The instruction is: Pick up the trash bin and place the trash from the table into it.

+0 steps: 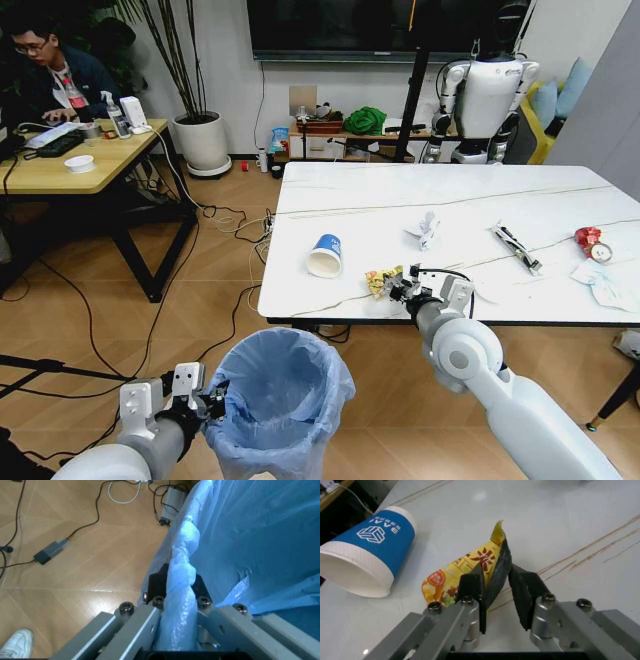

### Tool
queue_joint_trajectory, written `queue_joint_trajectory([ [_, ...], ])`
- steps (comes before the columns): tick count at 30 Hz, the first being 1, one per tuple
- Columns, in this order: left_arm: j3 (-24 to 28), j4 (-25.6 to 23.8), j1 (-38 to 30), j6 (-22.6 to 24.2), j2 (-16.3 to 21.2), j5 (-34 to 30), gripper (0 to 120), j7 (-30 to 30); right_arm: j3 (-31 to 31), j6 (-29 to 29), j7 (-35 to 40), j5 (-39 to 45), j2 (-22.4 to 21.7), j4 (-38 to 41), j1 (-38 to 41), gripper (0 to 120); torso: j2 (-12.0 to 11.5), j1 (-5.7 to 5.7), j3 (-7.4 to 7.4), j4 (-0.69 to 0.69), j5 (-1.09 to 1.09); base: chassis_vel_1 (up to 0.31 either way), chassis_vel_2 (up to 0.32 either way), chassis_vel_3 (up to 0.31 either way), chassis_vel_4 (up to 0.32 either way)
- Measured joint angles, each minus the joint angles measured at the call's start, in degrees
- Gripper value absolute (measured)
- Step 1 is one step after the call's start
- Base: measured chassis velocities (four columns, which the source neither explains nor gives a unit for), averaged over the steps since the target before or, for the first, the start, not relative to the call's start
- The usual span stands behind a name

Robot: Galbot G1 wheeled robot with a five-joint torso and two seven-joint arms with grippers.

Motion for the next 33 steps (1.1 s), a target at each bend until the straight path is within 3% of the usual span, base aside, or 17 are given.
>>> queue_joint_trajectory([
  [6, 0.1, 0.0, -0.3, 0.0, -0.2, 0.0, 0, 0.0, -0.1, 0.1, 0.1, 0.0, -0.1, -0.1, 0.1, 0, 0.0, 0.0, 0.0, 0.0, 0.0, 0.0, 0.0, 0.0, 0.0],
  [14, 0.1, 0.0, -0.5, 0.0, -0.2, 0.0, 0, 0.0, 0.4, 0.2, 0.1, 0.4, -0.4, 1.8, 0.1, 0, 0.0, 0.0, 0.0, 0.0, 0.0, 0.0, 0.0, 0.0, 0.0],
  [20, -0.1, 0.0, -0.5, 0.0, -0.2, 0.0, 0, 0.0, 2.6, 0.2, -0.3, 4.6, -1.7, 8.2, -0.6, 0, 0.0, -0.01, -0.01, 0.0, 0.0, 0.0, 0.0, 0.0, 0.0],
  [25, 0.3, 0.0, -1.3, 0.0, -0.3, 0.1, 0, 0.0, 4.9, 0.3, -5.9, 10.3, -4.0, 16.6, -4.5, 0, 0.0, -0.01, -0.01, 0.0, 0.0, 0.0, 0.0, 0.0, 0.0],
  [33, 0.8, 0.0, -2.7, 0.0, -0.1, 0.0, 0, -0.2, 2.5, 0.8, -13.3, 11.1, -7.1, 26.0, -12.6, 0, 0.0, -0.01, -0.01, 0.0, 0.0, 0.0, 0.0, 0.0, 0.0],
])
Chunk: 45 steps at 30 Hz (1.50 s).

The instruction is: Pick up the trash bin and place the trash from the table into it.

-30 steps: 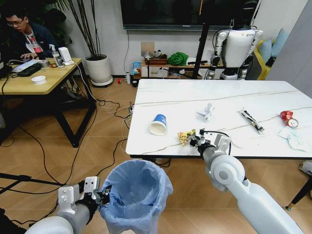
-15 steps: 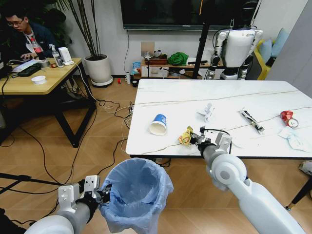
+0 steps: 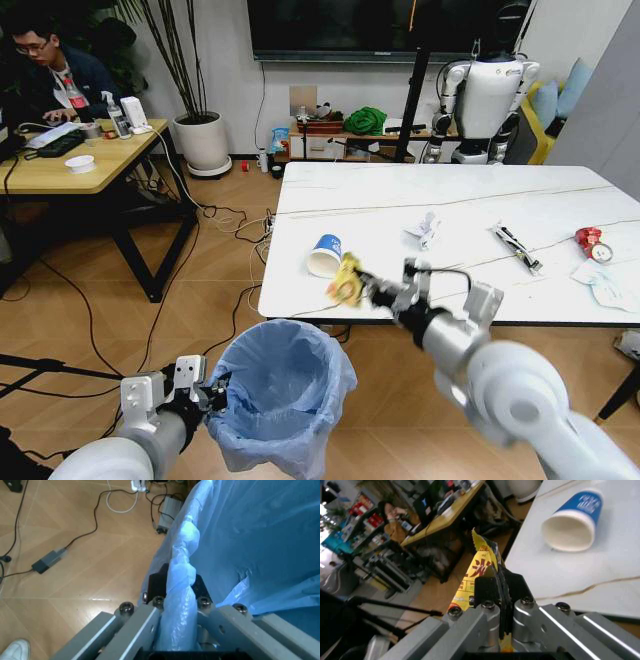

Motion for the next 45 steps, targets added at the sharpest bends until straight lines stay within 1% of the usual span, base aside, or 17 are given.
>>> queue_joint_trajectory([
  [5, 1.1, 0.0, -1.3, 0.0, 0.1, -1.2, 0, -1.4, -2.2, 0.0, -0.8, -1.3, -1.1, 0.8, -2.3, 0, 0.0, 0.0, 0.0, 0.0, 0.0, 0.0, 0.0, 0.0, 0.0],
  [9, 3.3, 0.0, -3.9, 0.0, 0.4, -4.4, 0, -4.0, -7.3, 0.1, -1.3, -3.8, -2.1, 0.8, -2.7, 0, 0.0, 0.0, 0.0, 0.0, 0.0, 0.0, 0.0, 0.0, 0.0],
  [15, 4.5, 0.2, -4.9, 0.0, 0.5, -5.1, 0, -4.7, -9.5, -0.7, -1.5, -4.9, -2.3, 0.7, -3.5, 0, 0.0, 0.0, 0.0, 0.0, 0.0, 0.0, 0.0, 0.0, 0.0],
  [18, 4.9, 0.3, -5.0, 0.0, 0.4, -5.1, 0, -4.8, -9.9, -2.1, -1.2, -6.0, -2.2, 0.7, -4.3, 4, 0.0, 0.01, 0.0, 0.0, 0.0, 0.0, 0.0, 0.0, 0.0],
  [20, 5.0, 0.3, -5.0, 0.0, 0.3, -5.1, 0, -4.8, -9.9, -2.6, -1.1, -8.6, -2.2, 0.6, -5.3, 17, 0.0, 0.01, 0.0, 0.0, 0.0, 0.0, 0.0, 0.0, 0.0],
  [25, 5.0, 0.3, -5.0, 0.0, 0.2, -5.1, 0, -4.8, -9.8, -2.8, -1.1, -10.6, -2.2, 0.6, -5.5, 26, 0.0, 0.01, 0.0, 0.0, 0.0, 0.0, 0.0, 0.0, 0.0],
  [29, 5.1, 0.3, -4.9, 0.0, 0.1, -5.1, 0, -4.8, -8.1, -3.0, -1.8, -11.9, -2.3, 0.5, -5.3, 49, 0.0, 0.01, 0.01, 0.0, 0.0, 0.0, 0.0, 0.0, 0.0],
  [31, 5.1, 0.3, -4.8, 0.0, 0.1, -5.1, 0, -4.8, -7.5, -3.0, -1.9, -11.8, -2.3, 0.5, -5.1, 53, 0.0, 0.01, 0.01, -0.01, 0.0, 0.0, 0.0, 0.0, 0.0],
  [32, 5.3, 0.3, -4.7, 0.0, 0.1, -4.9, 0, -4.8, -5.9, -2.9, -2.4, -10.9, -2.4, 0.5, -3.6, 59, 0.0, 0.01, 0.0, -0.01, 0.01, 0.0, 0.0, 0.0, 0.0],
  [33, 5.4, 0.3, -4.6, 0.0, 0.1, -4.8, 0, -4.7, -5.2, -2.9, -2.6, -10.4, -2.4, 0.5, -2.5, 61, 0.0, 0.01, 0.01, -0.01, 0.01, 0.0, 0.0, 0.0, 0.0],
  [34, 5.8, 0.6, -4.5, 0.0, 0.1, -4.1, 0, -4.4, -3.6, -2.8, -2.8, -8.9, -2.7, 0.5, 1.3, 68, 0.0, 0.01, 0.01, 0.0, 0.01, 0.0, 0.0, 0.0, 0.0],
  [37, 6.1, 0.7, -4.3, 0.0, 0.1, -3.7, 0, -4.2, -2.8, -2.7, -1.9, -6.7, -2.9, 0.5, 5.5, 74, 0.0, 0.01, 0.01, 0.01, 0.01, 0.0, 0.0, 0.0, 0.0],
  [38, 6.2, 0.7, -4.1, 0.0, 0.0, -3.5, 0, -4.1, -2.6, -2.6, -0.8, -5.5, -3.0, 0.4, 9.0, 84, 0.0, 0.01, 0.01, 0.01, 0.0, 0.0, 0.0, 0.0, 0.0],
  [39, 6.2, 0.7, -4.1, 0.0, 0.0, -3.5, 0, -4.1, -2.6, -2.6, -0.8, -5.5, -3.0, 0.4, 9.0, 84, 0.0, 0.01, 0.01, 0.01, 0.0, 0.0, 0.0, 0.0, 0.0],
  [41, 6.3, 0.5, -3.7, 0.0, -0.1, -3.4, 0, -4.1, -3.1, -3.0, 0.3, -5.4, -3.1, -1.3, 13.4, 89, 0.0, 0.01, 0.01, 0.0, 0.0, 0.0, 0.0, 0.0, 0.0],
  [42, 6.3, 0.3, -3.5, 0.0, -0.2, -3.2, 0, -4.1, -5.0, -4.2, 1.3, -6.2, -2.9, -4.4, 17.7, 95, 0.0, 0.01, 0.01, 0.0, 0.01, 0.0, 0.0, 0.0, 0.0],
  [45, 6.3, 0.2, -3.4, 0.0, -0.3, -3.1, 0, -4.1, -7.6, -5.0, 1.8, -8.5, -2.3, -7.7, 21.9, 99, 0.0, 0.01, 0.01, -0.01, 0.01, 0.0, 0.0, 0.0, 0.0],
])
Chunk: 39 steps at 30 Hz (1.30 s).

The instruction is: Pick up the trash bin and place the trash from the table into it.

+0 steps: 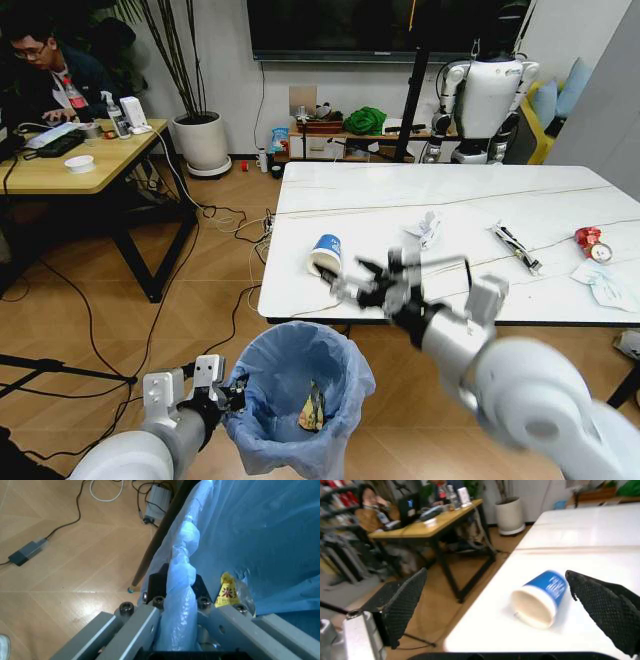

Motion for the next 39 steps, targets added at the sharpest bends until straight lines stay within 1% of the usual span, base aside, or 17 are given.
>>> queue_joint_trajectory([
  [2, -0.2, -0.2, 0.2, 0.0, 0.0, 0.0, 0, 0.0, -5.6, -0.4, 0.6, -4.5, 1.5, -5.0, 7.5, 100, 0.0, 0.01, 0.0, 0.02, -0.01, 0.0, 0.0, 0.0, 0.0],
  [3, -0.2, -0.2, 0.2, 0.0, 0.0, 0.0, 0, 0.0, -5.6, -0.4, 0.6, -4.5, 1.5, -5.0, 7.5, 100, 0.0, 0.01, 0.0, 0.02, -0.01, 0.0, 0.0, 0.0, 0.0],
  [5, -0.6, -0.2, 0.2, 0.0, 0.0, -0.1, 0, 0.1, -10.2, -1.2, 2.6, -5.1, 2.9, -8.7, 11.7, 100, 0.0, 0.01, 0.0, 0.03, -0.01, 0.0, 0.0, 0.0, 0.0],
  [6, -0.6, -0.2, 0.2, 0.0, 0.0, -0.1, 0, 0.1, -10.2, -1.2, 2.6, -5.1, 2.9, -8.7, 11.7, 100, 0.0, 0.01, 0.0, 0.03, -0.01, 0.0, 0.0, 0.0, 0.0],
  [9, -1.0, -0.2, 0.1, 0.0, 0.0, -0.6, 0, 0.1, -14.7, -1.9, 4.6, -5.3, 3.9, -12.3, 14.0, 100, 0.0, 0.0, 0.0, 0.01, -0.01, 0.0, 0.0, 0.0, 0.0],
  [10, -1.0, -0.2, 0.1, 0.0, 0.0, -0.6, 0, 0.1, -14.7, -1.9, 4.6, -5.3, 3.9, -12.3, 14.0, 100, 0.0, 0.0, 0.0, 0.01, -0.01, 0.0, 0.0, 0.0, 0.0],
  [13, -0.8, -0.2, -0.3, 0.0, -0.2, -0.8, 0, 0.2, -18.0, -2.2, 6.6, -6.4, 5.6, -17.1, 15.0, 100, 0.0, 0.0, 0.0, -0.01, -0.01, 0.0, 0.0, 0.0, 0.0],
  [17, -0.9, -0.2, -0.4, 0.0, -0.2, -0.8, 0, 0.2, -19.2, -2.2, 8.3, -6.8, 7.2, -20.6, 15.3, 100, 0.0, 0.0, 0.0, 0.0, -0.01, 0.0, 0.0, 0.0, 0.0],
  [19, -1.2, -0.2, -0.4, 0.0, -0.1, -1.2, 0, 0.3, -20.0, -2.2, 9.5, -7.5, 8.5, -24.3, 15.7, 100, 0.0, 0.0, 0.0, 0.01, -0.02, 0.0, 0.0, 0.0, 0.0],
  [26, -1.7, -0.3, -0.3, 0.0, 0.0, -1.6, 0, 0.3, -20.6, -2.2, 10.5, -7.7, 10.4, -28.3, 16.2, 99, 0.0, 0.0, 0.0, 0.0, -0.01, 0.0, 0.0, 0.0, 0.0],
  [28, -1.7, -0.3, -0.2, 0.0, -0.1, -1.6, 0, 0.3, -20.6, -2.2, 10.7, -7.7, 10.9, -29.3, 16.3, 97, 0.0, -0.01, 0.0, 0.01, -0.01, 0.0, 0.0, 0.0, 0.0],
  [31, -1.8, -0.3, -0.2, 0.0, -0.2, -1.6, 0, 0.5, -20.6, -2.3, 11.5, -7.6, 11.4, -30.0, 16.3, 83, 0.0, -0.01, 0.0, 0.01, -0.01, 0.0, 0.0, 0.0, 0.0],
  [32, -1.8, -0.3, -0.2, 0.0, -0.2, -1.6, 0, 0.5, -20.6, -2.3, 11.5, -7.6, 11.4, -30.0, 16.3, 83, 0.0, -0.01, 0.0, 0.01, -0.01, 0.0, 0.0, 0.0, 0.0],
  [35, -1.9, -0.3, -0.2, 0.0, -0.3, -1.6, 0, 0.8, -20.6, -2.4, 11.8, -7.5, 11.6, -30.1, 16.5, 69, 0.0, -0.01, 0.0, 0.0, -0.01, 0.0, 0.0, 0.0, 0.0],
  [36, -1.9, -0.3, -0.1, 0.0, -0.3, -1.6, 0, 0.8, -20.6, -2.4, 11.9, -7.5, 11.8, -30.2, 16.6, 63, 0.0, -0.01, 0.0, 0.0, -0.01, 0.0, 0.0, 0.0, 0.0],
  [37, -1.9, -0.3, -0.1, 0.0, -0.3, -1.6, 0, 0.8, -20.6, -2.4, 11.9, -7.5, 11.8, -30.2, 16.6, 63, 0.0, -0.01, 0.0, 0.0, -0.01, 0.0, 0.0, 0.0, 0.0],
  [39, -2.1, -0.3, -0.1, 0.0, -0.2, -1.6, 0, 1.0, -20.7, -2.3, 12.2, -7.4, 12.2, -30.4, 16.9, 53, 0.0, -0.01, 0.0, 0.01, -0.01, 0.0, 0.0, 0.0, 0.0],
])
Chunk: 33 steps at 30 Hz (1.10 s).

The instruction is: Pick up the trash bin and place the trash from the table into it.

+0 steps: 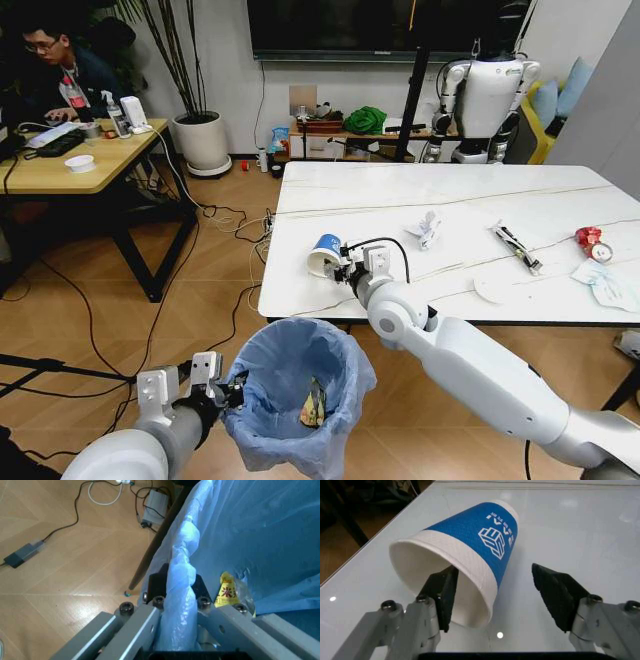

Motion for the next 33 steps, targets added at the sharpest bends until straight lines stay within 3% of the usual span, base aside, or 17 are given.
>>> queue_joint_trajectory([
  [5, -0.1, 0.0, 0.1, 0.0, 0.0, 0.0, 0, 0.1, -0.2, 0.2, 0.7, 0.5, 0.6, -0.2, 0.0, 40, 0.0, 0.0, 0.0, 0.0, 0.0, 0.0, 0.0, 0.0, 0.0],
  [7, -0.1, 0.0, 0.2, 0.0, -0.1, 0.0, 0, 0.1, -0.3, 0.2, 2.0, 1.8, 1.4, -0.2, 0.0, 28, 0.0, 0.0, 0.0, 0.0, 0.01, 0.0, 0.0, 0.0, 0.0],
  [12, -0.1, 0.0, 0.2, 0.0, -0.2, 0.0, 0, 0.1, -0.5, 0.3, 2.4, 2.1, 1.8, -0.3, 0.0, 15, 0.0, 0.0, 0.0, 0.0, 0.0, 0.0, 0.0, 0.0, 0.0],
  [15, -0.2, 0.0, 0.3, 0.0, -0.2, 0.0, 0, 0.1, -0.5, 0.6, 2.5, 2.2, 1.8, -0.3, 0.2, 0, 0.0, 0.0, 0.0, 0.0, 0.01, 0.0, 0.0, 0.0, 0.0],
  [26, -0.3, 0.0, 0.2, 0.0, -0.4, 0.0, 0, 0.1, 2.0, 1.8, 3.8, 7.8, 0.1, 5.3, 0.1, 0, 0.0, 0.0, 0.0, 0.01, 0.01, 0.0, 0.0, 0.0, 0.0],
  [30, -0.4, 0.0, 0.2, 0.0, -0.5, 0.1, 0, -0.1, 4.5, 2.2, 3.8, 13.6, -2.5, 12.5, -0.5, 0, 0.0, 0.0, 0.0, -0.01, 0.01, 0.0, 0.0, 0.0, 0.0],
  [33, -0.4, 0.0, 0.0, 0.0, -0.4, 0.1, 0, -0.3, 6.9, 5.3, -2.1, 17.6, -5.0, 19.9, -1.7, 0, 0.0, 0.0, -0.01, 0.0, 0.0, 0.0, 0.0, 0.0, 0.0],
])
